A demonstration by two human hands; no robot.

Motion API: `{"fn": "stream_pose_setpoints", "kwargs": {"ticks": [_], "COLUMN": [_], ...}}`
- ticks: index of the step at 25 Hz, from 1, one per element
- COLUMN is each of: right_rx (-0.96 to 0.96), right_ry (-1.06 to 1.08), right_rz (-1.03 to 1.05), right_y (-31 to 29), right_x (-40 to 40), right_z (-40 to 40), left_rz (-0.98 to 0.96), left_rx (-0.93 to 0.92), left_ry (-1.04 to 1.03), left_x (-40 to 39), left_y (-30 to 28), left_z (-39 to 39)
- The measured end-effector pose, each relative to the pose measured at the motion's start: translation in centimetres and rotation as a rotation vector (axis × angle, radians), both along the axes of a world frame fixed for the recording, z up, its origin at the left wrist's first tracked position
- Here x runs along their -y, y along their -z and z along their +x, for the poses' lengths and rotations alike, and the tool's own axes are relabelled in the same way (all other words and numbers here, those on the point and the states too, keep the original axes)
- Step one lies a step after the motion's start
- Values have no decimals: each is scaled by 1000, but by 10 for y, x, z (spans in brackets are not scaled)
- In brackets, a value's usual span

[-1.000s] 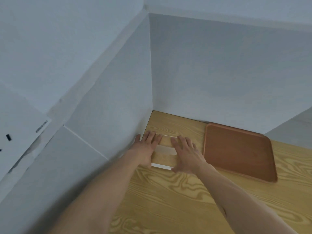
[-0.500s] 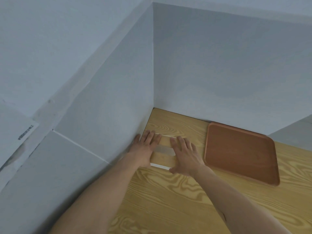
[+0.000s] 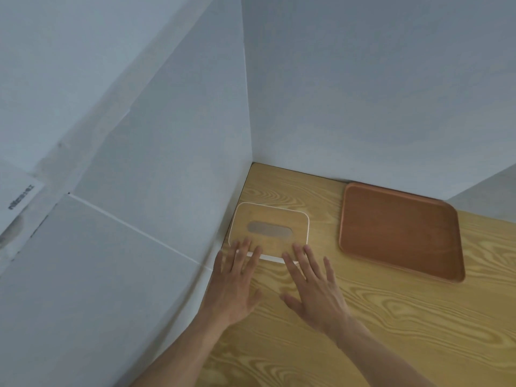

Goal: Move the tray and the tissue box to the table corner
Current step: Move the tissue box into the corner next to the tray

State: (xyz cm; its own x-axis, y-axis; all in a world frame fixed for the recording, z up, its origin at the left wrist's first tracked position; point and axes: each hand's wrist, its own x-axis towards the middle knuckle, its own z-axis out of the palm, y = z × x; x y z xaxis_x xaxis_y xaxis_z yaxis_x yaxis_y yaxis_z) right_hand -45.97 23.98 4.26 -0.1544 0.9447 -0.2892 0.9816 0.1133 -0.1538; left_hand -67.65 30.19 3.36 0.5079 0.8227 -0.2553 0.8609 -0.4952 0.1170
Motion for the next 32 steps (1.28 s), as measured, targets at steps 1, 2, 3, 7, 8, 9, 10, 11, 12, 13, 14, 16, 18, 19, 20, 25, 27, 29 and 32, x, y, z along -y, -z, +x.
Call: {"fn": "stream_pose_setpoints", "kwargs": {"ticks": [1,2,3,7,8,9,10,11,12,13,14,16,18,19,20,25,27,29,32], "right_rx": [-6,-8,-5,2,3,4,9,15,18,20,21,26,44,50,49,19,18,28,33], "right_ry": [5,12,17,29,35,42,49,57,65,73,79,83,77,76,80,118,122,123,110], "right_rz": [4,10,12,-4,-12,-16,-24,-38,-56,-76,-99,-152,-201,-221,-240,-294,-295,-287,-296], "right_y": [-1,-2,-3,-7,-9,-10,-12,-15,-17,-20,-23,-30,-37,-40,-42,-43,-42,-41,-40], "right_x": [0,-1,-3,-23,-32,-41,-51,-61,-71,-80,-91,-111,-130,-139,-146,-171,-178,-184,-187], "right_z": [0,0,1,6,7,9,10,12,14,16,18,21,23,24,25,30,32,35,39], "left_rz": [-3,-3,-7,-34,-41,-47,-56,-69,-84,-97,-105,-123,-145,-153,-161,-206,-219,-220,-229], "left_rx": [-9,-14,-20,-51,-58,-64,-70,-77,-89,-110,-136,-180,-211,-225,-238,-294,-298,-303,-327], "left_ry": [-4,-11,-19,-54,-61,-64,-68,-73,-79,-82,-78,-72,-72,-72,-71,-75,-81,-79,-79], "left_x": [0,0,-1,-19,-28,-39,-49,-61,-72,-83,-93,-112,-128,-135,-142,-170,-178,-184,-188], "left_y": [0,-1,-3,-11,-14,-18,-23,-28,-33,-38,-43,-53,-60,-63,-65,-70,-72,-72,-69], "left_z": [1,3,5,16,21,26,32,38,43,49,54,63,70,73,75,85,88,90,94]}}
